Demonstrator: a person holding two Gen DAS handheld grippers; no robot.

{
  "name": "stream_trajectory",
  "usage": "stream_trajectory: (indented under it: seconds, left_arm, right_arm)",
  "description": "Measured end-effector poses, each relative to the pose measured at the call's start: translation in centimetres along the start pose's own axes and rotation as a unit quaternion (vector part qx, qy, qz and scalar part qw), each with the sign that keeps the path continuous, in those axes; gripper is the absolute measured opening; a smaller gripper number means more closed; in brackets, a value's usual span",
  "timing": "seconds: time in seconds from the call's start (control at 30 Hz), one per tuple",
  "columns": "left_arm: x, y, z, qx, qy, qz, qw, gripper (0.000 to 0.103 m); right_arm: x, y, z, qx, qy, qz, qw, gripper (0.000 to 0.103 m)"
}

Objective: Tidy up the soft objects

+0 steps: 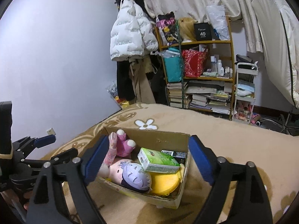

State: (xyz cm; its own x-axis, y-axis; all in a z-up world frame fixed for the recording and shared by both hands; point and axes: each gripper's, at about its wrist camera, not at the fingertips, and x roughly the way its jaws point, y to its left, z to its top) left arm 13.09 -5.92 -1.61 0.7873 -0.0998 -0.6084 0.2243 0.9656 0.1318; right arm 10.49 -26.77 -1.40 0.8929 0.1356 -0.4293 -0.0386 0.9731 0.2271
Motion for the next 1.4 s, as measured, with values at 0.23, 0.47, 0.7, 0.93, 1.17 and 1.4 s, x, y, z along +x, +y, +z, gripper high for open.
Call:
stream_trajectory:
  seconds: [0.23, 0.47, 0.7, 0.93, 1.17, 1.4]
  left_arm:
    - [-4.1, 0.5, -0.3, 0.001, -0.021, 0.003, 0.9998, 0.095]
    - [-7.7, 1.0, -1.0, -0.005, -0.039, 0.006, 0.9992, 0.100]
    - [-10.9, 1.6, -1.9, -0.006, -0.056, 0.014, 0.9983, 0.102]
    - [-13.1, 1.8, -2.8, -0.005, -0.067, 0.015, 0.9976, 0.102]
    - [-14.1, 1.7, -3.6, -0.001, -0.075, 0.017, 0.9970, 0.102]
    - [-13.9, 1.5, -4.0, -0.001, -0.076, 0.020, 0.9969, 0.102]
  right_arm:
    - [-3.5, 0.3, 0.4, 0.010, -0.015, -0.005, 1.000, 0.103]
    - [-6.7, 1.1, 0.6, 0.006, -0.027, -0.010, 1.000, 0.103]
    - [-9.6, 1.8, -0.3, -0.003, -0.030, -0.020, 0.999, 0.103]
    - [-11.8, 2.3, -1.0, -0.011, -0.034, -0.028, 0.999, 0.103]
    - [-13.0, 2.6, -1.7, -0.018, -0.037, -0.033, 0.999, 0.103]
    - [-13.1, 2.3, -2.1, -0.021, -0.024, -0.037, 0.999, 0.103]
